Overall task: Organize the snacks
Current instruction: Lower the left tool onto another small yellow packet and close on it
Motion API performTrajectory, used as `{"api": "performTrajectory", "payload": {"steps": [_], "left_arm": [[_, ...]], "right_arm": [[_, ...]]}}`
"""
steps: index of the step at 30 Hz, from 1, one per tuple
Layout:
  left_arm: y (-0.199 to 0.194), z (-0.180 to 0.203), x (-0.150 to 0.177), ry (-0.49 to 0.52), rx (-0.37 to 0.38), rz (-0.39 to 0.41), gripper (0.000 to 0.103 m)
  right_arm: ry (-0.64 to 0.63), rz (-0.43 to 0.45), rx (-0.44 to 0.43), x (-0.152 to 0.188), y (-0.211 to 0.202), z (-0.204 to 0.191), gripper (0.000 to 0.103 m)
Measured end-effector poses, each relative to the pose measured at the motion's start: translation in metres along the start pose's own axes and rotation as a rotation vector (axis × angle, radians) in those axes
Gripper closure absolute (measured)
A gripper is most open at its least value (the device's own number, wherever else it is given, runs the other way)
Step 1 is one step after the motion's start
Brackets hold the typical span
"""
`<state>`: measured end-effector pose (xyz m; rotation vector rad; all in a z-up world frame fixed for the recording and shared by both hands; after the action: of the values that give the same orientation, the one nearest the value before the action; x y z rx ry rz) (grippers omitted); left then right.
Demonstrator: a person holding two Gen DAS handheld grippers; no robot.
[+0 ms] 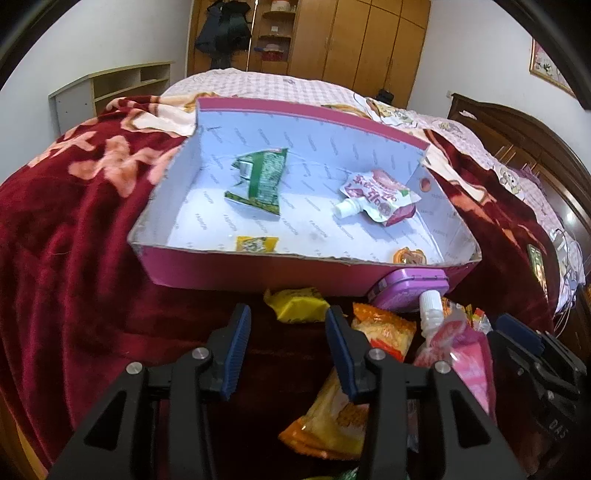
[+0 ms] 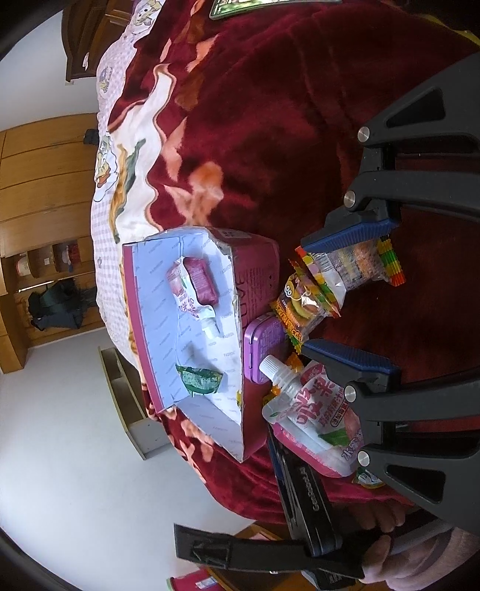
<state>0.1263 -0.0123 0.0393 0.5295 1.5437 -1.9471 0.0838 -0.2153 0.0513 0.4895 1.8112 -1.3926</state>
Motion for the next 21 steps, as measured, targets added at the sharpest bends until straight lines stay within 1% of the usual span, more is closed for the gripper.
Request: {"api": "performTrajectory", "payload": {"steps": [7, 13, 21], "left_arm": [[0.012, 0.009, -0.001, 0.012, -0.021, -0.004, 0.059], [0.021, 0.009, -0.002, 0.001, -0.038, -0.006, 0.059], [0.025, 0.012, -0.002, 0.011, -0.057, 0.005, 0.059]], "right_arm": [[0.013, -0.004, 0.0, 0.001, 0.003, 0.004, 0.053], [0.02, -0.013, -0.006, 0.003, 0.008, 0.006, 0.053], [0.029, -0.023, -0.009, 0.005, 0.012, 0.008, 0.053]]}}
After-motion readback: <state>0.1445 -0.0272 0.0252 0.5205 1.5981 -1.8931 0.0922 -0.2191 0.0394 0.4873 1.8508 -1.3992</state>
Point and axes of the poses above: each gripper's, at about its wrist camera, not at the fingertips, and y roughly the way its jaws point, z to its right, x to its underside, the point moved 2 cm from there along y, roughly the way its jaws point, and after that the axes turned 10 degrees about -y, right-handed, at the moved point
